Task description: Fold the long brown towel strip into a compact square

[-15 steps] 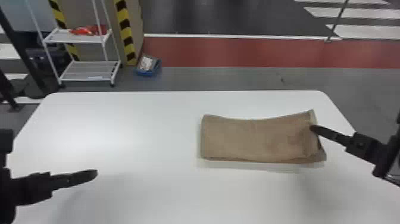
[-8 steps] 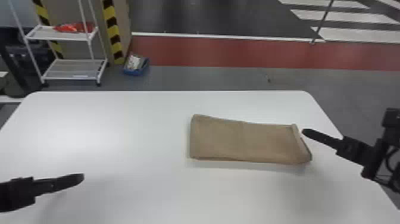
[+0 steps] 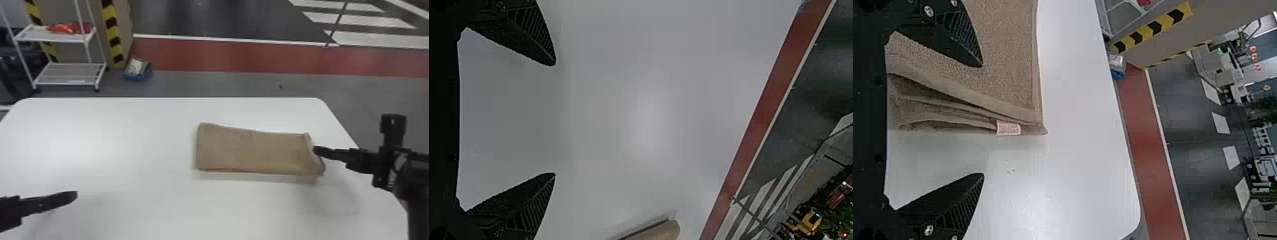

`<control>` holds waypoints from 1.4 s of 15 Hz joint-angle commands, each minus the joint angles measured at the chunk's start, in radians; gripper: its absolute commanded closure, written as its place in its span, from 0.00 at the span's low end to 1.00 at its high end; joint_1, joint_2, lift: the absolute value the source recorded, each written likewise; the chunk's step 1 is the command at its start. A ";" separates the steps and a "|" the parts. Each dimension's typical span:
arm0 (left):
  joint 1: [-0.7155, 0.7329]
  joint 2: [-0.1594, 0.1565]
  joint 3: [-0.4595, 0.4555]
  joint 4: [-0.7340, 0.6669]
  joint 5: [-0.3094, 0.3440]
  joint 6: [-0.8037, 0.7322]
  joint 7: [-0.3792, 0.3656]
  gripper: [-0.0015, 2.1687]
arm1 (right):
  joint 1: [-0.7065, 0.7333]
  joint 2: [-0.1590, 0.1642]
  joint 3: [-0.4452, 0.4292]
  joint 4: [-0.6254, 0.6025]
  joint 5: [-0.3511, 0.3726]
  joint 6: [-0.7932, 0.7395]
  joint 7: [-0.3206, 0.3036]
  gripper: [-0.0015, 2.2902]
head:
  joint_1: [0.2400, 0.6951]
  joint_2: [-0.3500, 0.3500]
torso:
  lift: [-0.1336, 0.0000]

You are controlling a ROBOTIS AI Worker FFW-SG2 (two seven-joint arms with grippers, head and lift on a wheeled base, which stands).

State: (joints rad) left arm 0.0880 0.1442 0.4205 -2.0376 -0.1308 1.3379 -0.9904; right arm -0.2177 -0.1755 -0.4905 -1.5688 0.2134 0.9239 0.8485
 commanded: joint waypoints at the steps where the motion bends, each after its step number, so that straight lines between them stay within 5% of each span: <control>1: 0.004 0.000 0.006 -0.004 0.000 -0.001 -0.002 0.05 | -0.019 0.004 0.033 0.056 0.037 -0.044 -0.008 0.06 | 1.00 0.33 | 0.07; 11: 0.009 0.005 0.026 -0.007 0.008 -0.001 -0.007 0.05 | -0.037 0.024 0.087 0.128 0.084 -0.109 -0.012 0.22 | 1.00 0.40 | 0.07; 15: 0.012 0.005 0.027 -0.007 0.008 -0.001 -0.007 0.05 | -0.035 0.030 0.064 0.115 0.052 -0.109 0.015 0.45 | 1.00 0.41 | 0.07; 21: 0.016 0.005 0.035 -0.012 0.008 -0.001 -0.008 0.05 | 0.004 0.034 -0.039 -0.034 -0.063 0.011 0.070 0.50 | 1.00 0.42 | 0.07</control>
State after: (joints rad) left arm 0.1040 0.1488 0.4539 -2.0491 -0.1227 1.3369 -0.9986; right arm -0.2263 -0.1410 -0.4933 -1.5520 0.1809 0.8916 0.9080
